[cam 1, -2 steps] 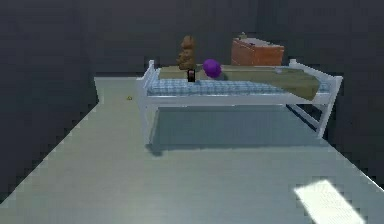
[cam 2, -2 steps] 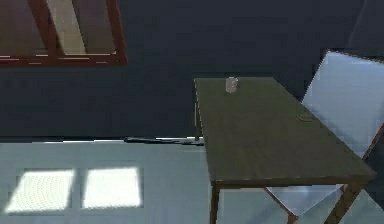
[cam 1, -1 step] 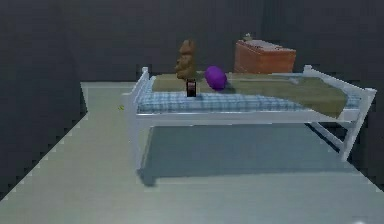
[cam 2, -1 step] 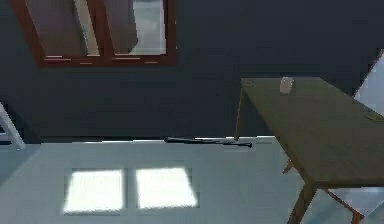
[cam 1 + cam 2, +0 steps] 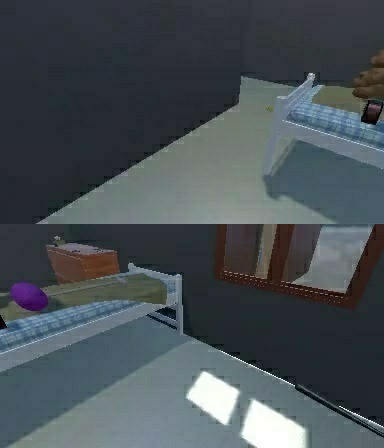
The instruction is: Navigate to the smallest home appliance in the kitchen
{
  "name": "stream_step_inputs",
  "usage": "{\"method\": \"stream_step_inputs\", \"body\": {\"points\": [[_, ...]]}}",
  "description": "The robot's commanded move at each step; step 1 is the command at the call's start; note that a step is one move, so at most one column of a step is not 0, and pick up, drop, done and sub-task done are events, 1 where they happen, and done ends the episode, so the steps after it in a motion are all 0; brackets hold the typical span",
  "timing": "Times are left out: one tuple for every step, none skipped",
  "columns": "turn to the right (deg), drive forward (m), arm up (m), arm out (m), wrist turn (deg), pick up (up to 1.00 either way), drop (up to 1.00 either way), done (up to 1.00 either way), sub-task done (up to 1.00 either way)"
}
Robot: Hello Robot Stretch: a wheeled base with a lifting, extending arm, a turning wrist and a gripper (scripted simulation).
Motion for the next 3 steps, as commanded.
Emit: {"method": "stream_step_inputs", "body": {"points": [[-27.0, 0.00, 0.00, 0.00, 0.0, 0.00, 0.00, 0.00, 0.00], [0.0, 0.40, 0.00, 0.00, 0.0, 0.00, 0.00, 0.00, 0.00], [45.0, 0.00, 0.00, 0.00, 0.0, 0.00, 0.00, 0.00, 0.00]]}}
